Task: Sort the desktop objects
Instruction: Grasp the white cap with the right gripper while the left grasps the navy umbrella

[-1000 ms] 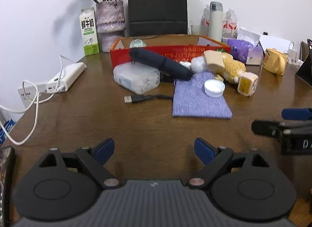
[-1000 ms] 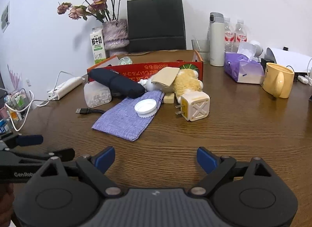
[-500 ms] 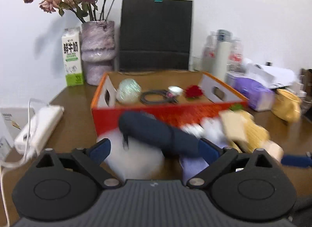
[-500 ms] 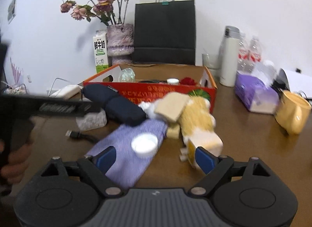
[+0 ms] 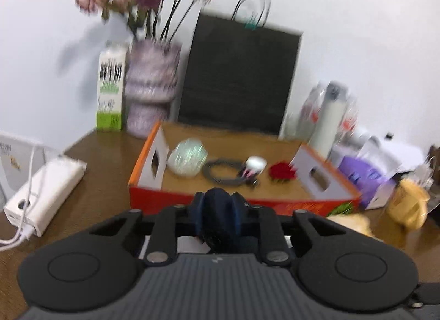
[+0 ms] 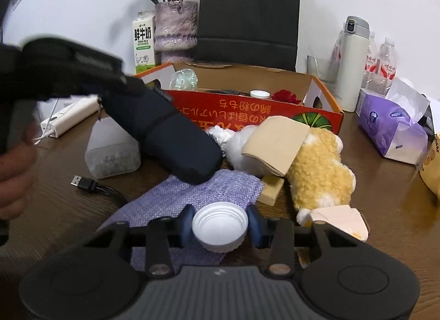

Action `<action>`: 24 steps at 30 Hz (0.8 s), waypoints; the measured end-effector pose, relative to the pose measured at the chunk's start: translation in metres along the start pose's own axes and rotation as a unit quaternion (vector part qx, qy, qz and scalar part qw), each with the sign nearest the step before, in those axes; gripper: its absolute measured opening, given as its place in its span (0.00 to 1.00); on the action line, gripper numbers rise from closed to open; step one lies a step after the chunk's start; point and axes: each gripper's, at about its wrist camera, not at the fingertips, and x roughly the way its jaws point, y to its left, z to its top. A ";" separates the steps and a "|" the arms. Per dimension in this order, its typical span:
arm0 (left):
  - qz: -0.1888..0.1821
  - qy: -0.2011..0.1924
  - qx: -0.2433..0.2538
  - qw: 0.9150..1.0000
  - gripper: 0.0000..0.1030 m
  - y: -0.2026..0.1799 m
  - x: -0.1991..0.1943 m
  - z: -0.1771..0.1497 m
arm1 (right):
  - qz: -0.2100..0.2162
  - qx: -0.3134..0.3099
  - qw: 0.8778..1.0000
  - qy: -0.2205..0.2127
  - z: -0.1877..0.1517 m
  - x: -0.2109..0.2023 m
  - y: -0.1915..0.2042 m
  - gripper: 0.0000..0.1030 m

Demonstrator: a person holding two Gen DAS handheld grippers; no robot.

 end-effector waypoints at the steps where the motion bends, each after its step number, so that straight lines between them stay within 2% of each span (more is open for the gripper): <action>1: -0.006 -0.013 0.014 1.000 0.17 -0.007 -0.010 0.001 | 0.000 0.001 1.000 -0.003 0.000 -0.001 -0.001 0.38; 3: -0.020 -0.034 0.035 0.999 0.16 -0.021 -0.031 0.003 | -0.006 0.002 1.000 -0.009 -0.001 -0.006 -0.001 0.38; 6: -0.042 -0.042 0.054 0.997 0.16 -0.035 -0.063 0.010 | -0.017 0.002 1.000 -0.025 -0.004 -0.025 0.001 0.38; 12: -0.115 -0.026 0.006 0.993 0.16 -0.021 -0.126 0.030 | -0.029 0.000 0.998 -0.051 -0.016 -0.081 0.001 0.38; 16: -0.177 0.037 -0.005 0.984 0.16 -0.001 -0.149 0.023 | -0.023 0.000 0.998 -0.054 -0.037 -0.115 0.004 0.38; 18: -0.207 0.094 -0.009 0.974 0.16 0.009 -0.140 0.012 | -0.027 -0.008 0.998 -0.055 -0.050 -0.130 0.004 0.38; 20: -0.205 0.154 -0.022 0.966 0.16 0.018 -0.122 -0.007 | -0.028 0.001 0.998 -0.048 -0.058 -0.135 0.000 0.38; 22: -0.172 0.178 -0.029 0.968 0.15 0.026 -0.103 -0.026 | -0.028 0.014 0.999 -0.038 -0.063 -0.136 -0.004 0.38; 24: -0.166 0.208 -0.040 0.963 0.15 0.033 -0.084 -0.041 | -0.021 0.017 0.999 -0.030 -0.065 -0.133 -0.005 0.38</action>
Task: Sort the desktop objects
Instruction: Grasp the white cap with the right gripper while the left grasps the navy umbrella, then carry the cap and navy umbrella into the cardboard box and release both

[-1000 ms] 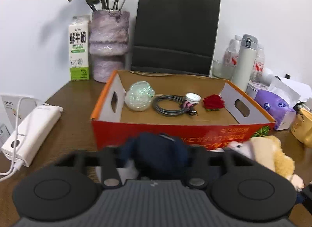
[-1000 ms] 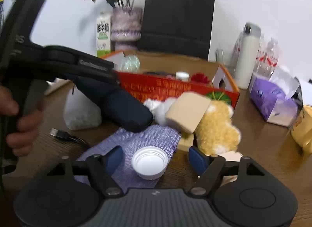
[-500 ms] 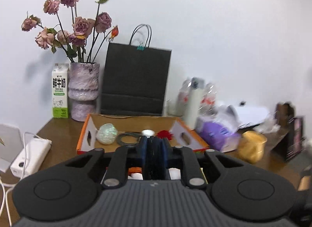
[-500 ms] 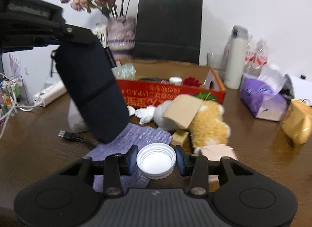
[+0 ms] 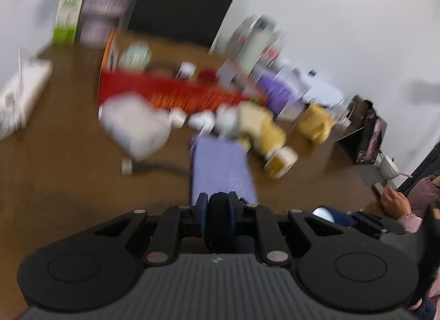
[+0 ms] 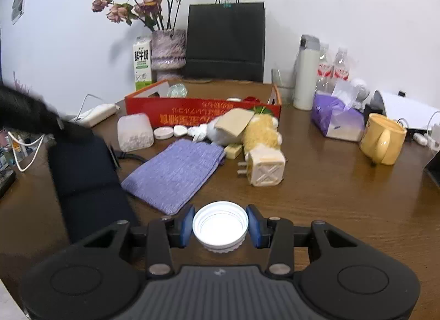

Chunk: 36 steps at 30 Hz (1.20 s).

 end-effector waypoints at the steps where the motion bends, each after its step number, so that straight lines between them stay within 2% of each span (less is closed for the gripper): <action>1: 0.014 0.005 0.006 1.000 0.16 0.001 0.008 -0.002 | 0.008 0.000 1.000 0.003 0.000 0.003 0.000 0.38; 4: 0.054 0.009 0.043 0.998 0.11 -0.006 0.032 -0.002 | 0.030 0.000 0.999 0.019 0.000 0.016 0.004 0.38; 7: 0.045 0.004 0.052 0.998 0.12 -0.009 0.047 0.000 | 0.037 -0.002 0.998 0.046 -0.004 0.031 0.013 0.39; 9: 0.065 -0.002 0.054 0.996 0.13 -0.014 0.053 0.000 | 0.035 -0.010 0.998 0.048 -0.008 0.034 0.021 0.38; 11: 0.097 -0.014 0.048 0.994 0.35 -0.016 0.048 -0.003 | 0.046 -0.015 0.997 0.055 -0.009 0.031 0.031 0.38; 13: 0.116 -0.043 0.040 0.991 0.75 -0.019 0.024 -0.012 | 0.079 -0.018 0.995 0.062 -0.010 0.025 0.040 0.38; 14: 0.129 -0.056 0.035 0.989 0.85 -0.022 0.013 -0.017 | 0.094 -0.020 0.993 0.064 -0.012 0.020 0.044 0.38; 15: 0.143 -0.068 0.028 0.987 0.99 -0.024 -0.001 -0.025 | 0.103 -0.023 0.993 0.060 -0.013 0.014 0.046 0.38; 17: 0.169 -0.091 0.017 0.981 1.00 -0.029 -0.022 -0.043 | 0.119 -0.022 0.992 0.048 -0.012 0.004 0.046 0.38; 19: 0.173 -0.076 0.022 0.982 1.00 -0.037 -0.025 -0.057 | 0.122 -0.008 0.992 0.035 -0.009 -0.002 0.039 0.38; 21: 0.158 -0.063 0.042 0.984 1.00 -0.051 -0.017 -0.064 | 0.094 0.002 0.995 0.029 -0.006 0.001 0.031 0.38; 23: 0.158 -0.055 0.077 0.983 1.00 -0.067 -0.001 -0.066 | 0.049 0.011 0.998 0.029 -0.004 0.005 0.020 0.38; 25: 0.176 -0.042 0.118 0.976 1.00 -0.082 0.020 -0.069 | 0.022 0.022 0.999 0.029 -0.005 0.005 0.008 0.38; 27: 0.201 -0.025 0.154 0.967 1.00 -0.091 0.039 -0.074 | 0.013 0.035 0.999 0.029 -0.007 0.004 -0.003 0.38; 28: 0.208 -0.020 0.163 0.964 0.95 -0.091 0.045 -0.077 | 0.011 0.040 0.999 0.032 -0.009 0.004 -0.006 0.38; 29: 0.203 -0.022 0.160 0.966 0.92 -0.090 0.047 -0.081 | 0.009 0.040 0.999 0.035 -0.010 0.005 -0.008 0.38; 30: 0.196 -0.032 0.148 0.969 0.74 -0.086 0.044 -0.083 | 0.009 0.038 0.999 0.037 -0.012 0.007 -0.008 0.38; 31: 0.193 -0.043 0.141 0.970 0.65 -0.084 0.040 -0.085 | 0.010 0.035 0.999 0.039 -0.014 0.008 -0.007 0.38; 34: 0.193 -0.051 0.151 0.968 0.61 -0.083 0.034 -0.093 | 0.021 0.028 0.998 0.043 -0.017 0.015 0.000 0.38; 36: 0.191 -0.053 0.144 0.970 0.60 -0.083 0.026 -0.096 | 0.030 0.019 0.998 0.048 -0.018 0.020 0.007 0.38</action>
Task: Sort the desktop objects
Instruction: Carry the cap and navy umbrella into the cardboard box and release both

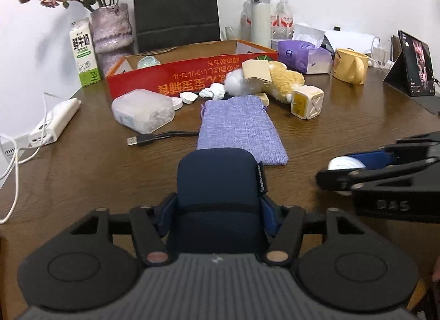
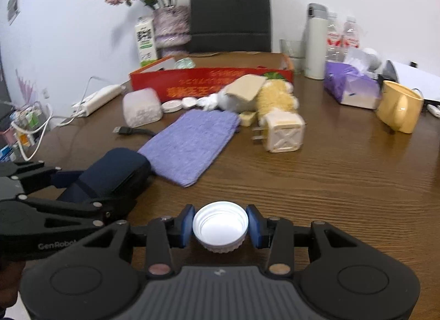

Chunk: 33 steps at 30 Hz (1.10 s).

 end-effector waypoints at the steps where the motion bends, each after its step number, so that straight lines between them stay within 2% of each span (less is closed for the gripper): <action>1: -0.004 0.002 -0.011 1.000 0.59 0.002 -0.004 0.000 | 0.004 -0.008 1.000 0.000 0.000 0.002 0.004 0.38; 3: -0.019 -0.006 -0.029 0.999 0.59 0.010 -0.016 0.001 | 0.011 -0.022 1.000 -0.004 0.000 -0.001 0.011 0.38; 6: -0.010 -0.045 -0.027 0.999 0.59 0.017 -0.034 0.014 | 0.023 -0.026 0.999 -0.017 0.007 -0.008 0.015 0.38; 8: -0.009 -0.070 -0.030 0.997 0.59 0.026 -0.037 0.032 | 0.026 -0.020 0.999 -0.030 0.017 -0.010 0.012 0.38; 10: -0.017 -0.074 -0.045 0.996 0.59 0.039 -0.028 0.059 | 0.022 -0.014 0.999 -0.043 0.034 -0.011 0.007 0.38; 13: -0.034 -0.072 -0.070 0.994 0.59 0.062 -0.006 0.107 | 0.023 -0.019 0.997 -0.068 0.075 -0.006 -0.002 0.38; 18: -0.025 -0.063 -0.076 0.995 0.60 0.107 0.028 0.202 | -0.007 -0.039 0.992 -0.124 0.170 0.012 -0.023 0.38; 20: -0.018 -0.055 -0.075 0.996 0.60 0.122 0.045 0.233 | -0.011 -0.039 0.991 -0.130 0.210 0.028 -0.032 0.38; 23: -0.025 -0.021 -0.087 0.996 0.60 0.137 0.086 0.265 | 0.000 -0.033 0.993 -0.110 0.259 0.066 -0.042 0.38; 26: -0.035 0.049 -0.114 0.992 0.60 0.139 0.142 0.275 | 0.004 -0.024 0.998 -0.059 0.296 0.123 -0.048 0.38; 30: -0.008 0.126 -0.095 0.987 0.60 0.125 0.215 0.274 | 0.030 0.034 0.998 0.037 0.318 0.209 -0.060 0.38; 33: 0.020 0.146 -0.091 0.985 0.60 0.124 0.255 0.278 | 0.037 0.057 0.994 0.083 0.326 0.263 -0.063 0.38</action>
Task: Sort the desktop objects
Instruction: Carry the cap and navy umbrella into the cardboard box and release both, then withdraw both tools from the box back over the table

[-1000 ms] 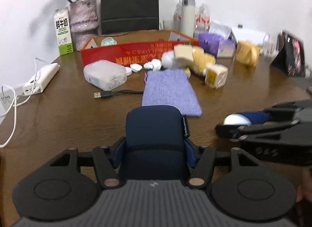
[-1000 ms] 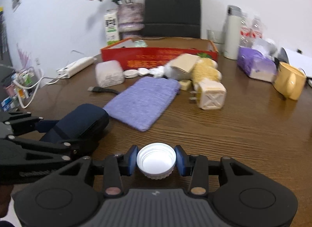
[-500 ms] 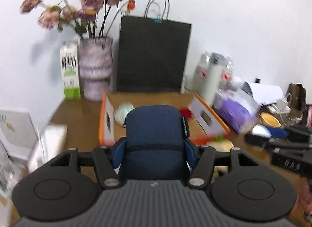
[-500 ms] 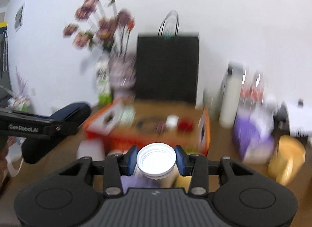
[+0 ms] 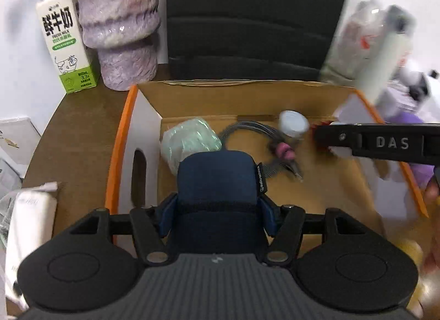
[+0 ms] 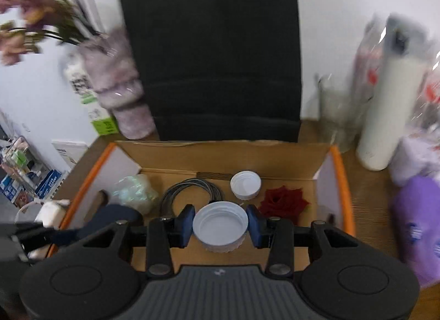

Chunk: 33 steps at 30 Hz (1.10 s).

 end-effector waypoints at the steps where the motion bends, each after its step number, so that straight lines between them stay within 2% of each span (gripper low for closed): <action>1: 0.004 0.005 -0.001 1.000 0.61 0.001 0.009 0.004 | 0.008 0.004 1.000 0.010 0.004 0.014 0.001 0.38; 3: -0.006 0.021 -0.005 1.000 0.63 0.004 0.024 0.009 | 0.029 0.019 0.999 0.023 0.010 0.040 0.005 0.38; 5: -0.021 0.032 -0.022 0.999 0.64 0.011 0.028 0.009 | 0.024 0.031 0.999 0.030 0.015 0.063 0.009 0.39; 8: -0.032 -0.011 -0.017 0.999 0.64 0.018 0.013 0.011 | 0.030 0.032 0.998 0.054 0.018 0.087 0.015 0.52; 9: -0.032 -0.018 -0.008 0.999 0.67 0.019 0.007 0.014 | 0.032 0.030 0.998 0.055 0.018 0.088 0.016 0.60; 11: -0.033 -0.034 0.000 0.999 0.72 0.023 -0.011 0.016 | 0.033 0.027 0.998 0.042 0.018 0.081 0.017 0.62; 16: -0.015 -0.070 0.009 0.997 0.83 0.027 -0.052 0.004 | -0.001 0.006 1.000 0.013 0.012 0.037 0.008 0.64; 19: -0.014 -0.070 0.009 0.997 0.84 0.020 -0.060 -0.009 | -0.035 -0.021 0.999 0.006 -0.002 0.001 0.003 0.66; 22: -0.004 -0.069 -0.005 0.998 0.84 0.014 -0.073 -0.033 | -0.070 -0.056 0.996 -0.010 -0.025 -0.034 0.003 0.67; 24: -0.014 -0.087 -0.018 0.996 0.86 0.010 -0.089 -0.058 | -0.087 -0.073 0.993 -0.027 -0.046 -0.062 0.003 0.68; 26: -0.029 -0.101 -0.015 0.994 0.90 0.005 -0.104 -0.085 | -0.086 -0.082 0.992 -0.052 -0.071 -0.091 0.006 0.74; 28: -0.021 -0.108 -0.015 0.994 0.90 0.001 -0.114 -0.107 | -0.069 -0.092 0.991 -0.070 -0.099 -0.114 0.010 0.81; 30: -0.008 -0.115 -0.011 0.993 0.90 -0.003 -0.124 -0.130 | -0.051 -0.097 0.991 -0.073 -0.126 -0.132 0.014 0.81; 33: -0.004 -0.133 -0.008 0.991 0.92 -0.012 -0.143 -0.168 | -0.050 -0.086 0.992 -0.082 -0.164 -0.154 0.020 0.81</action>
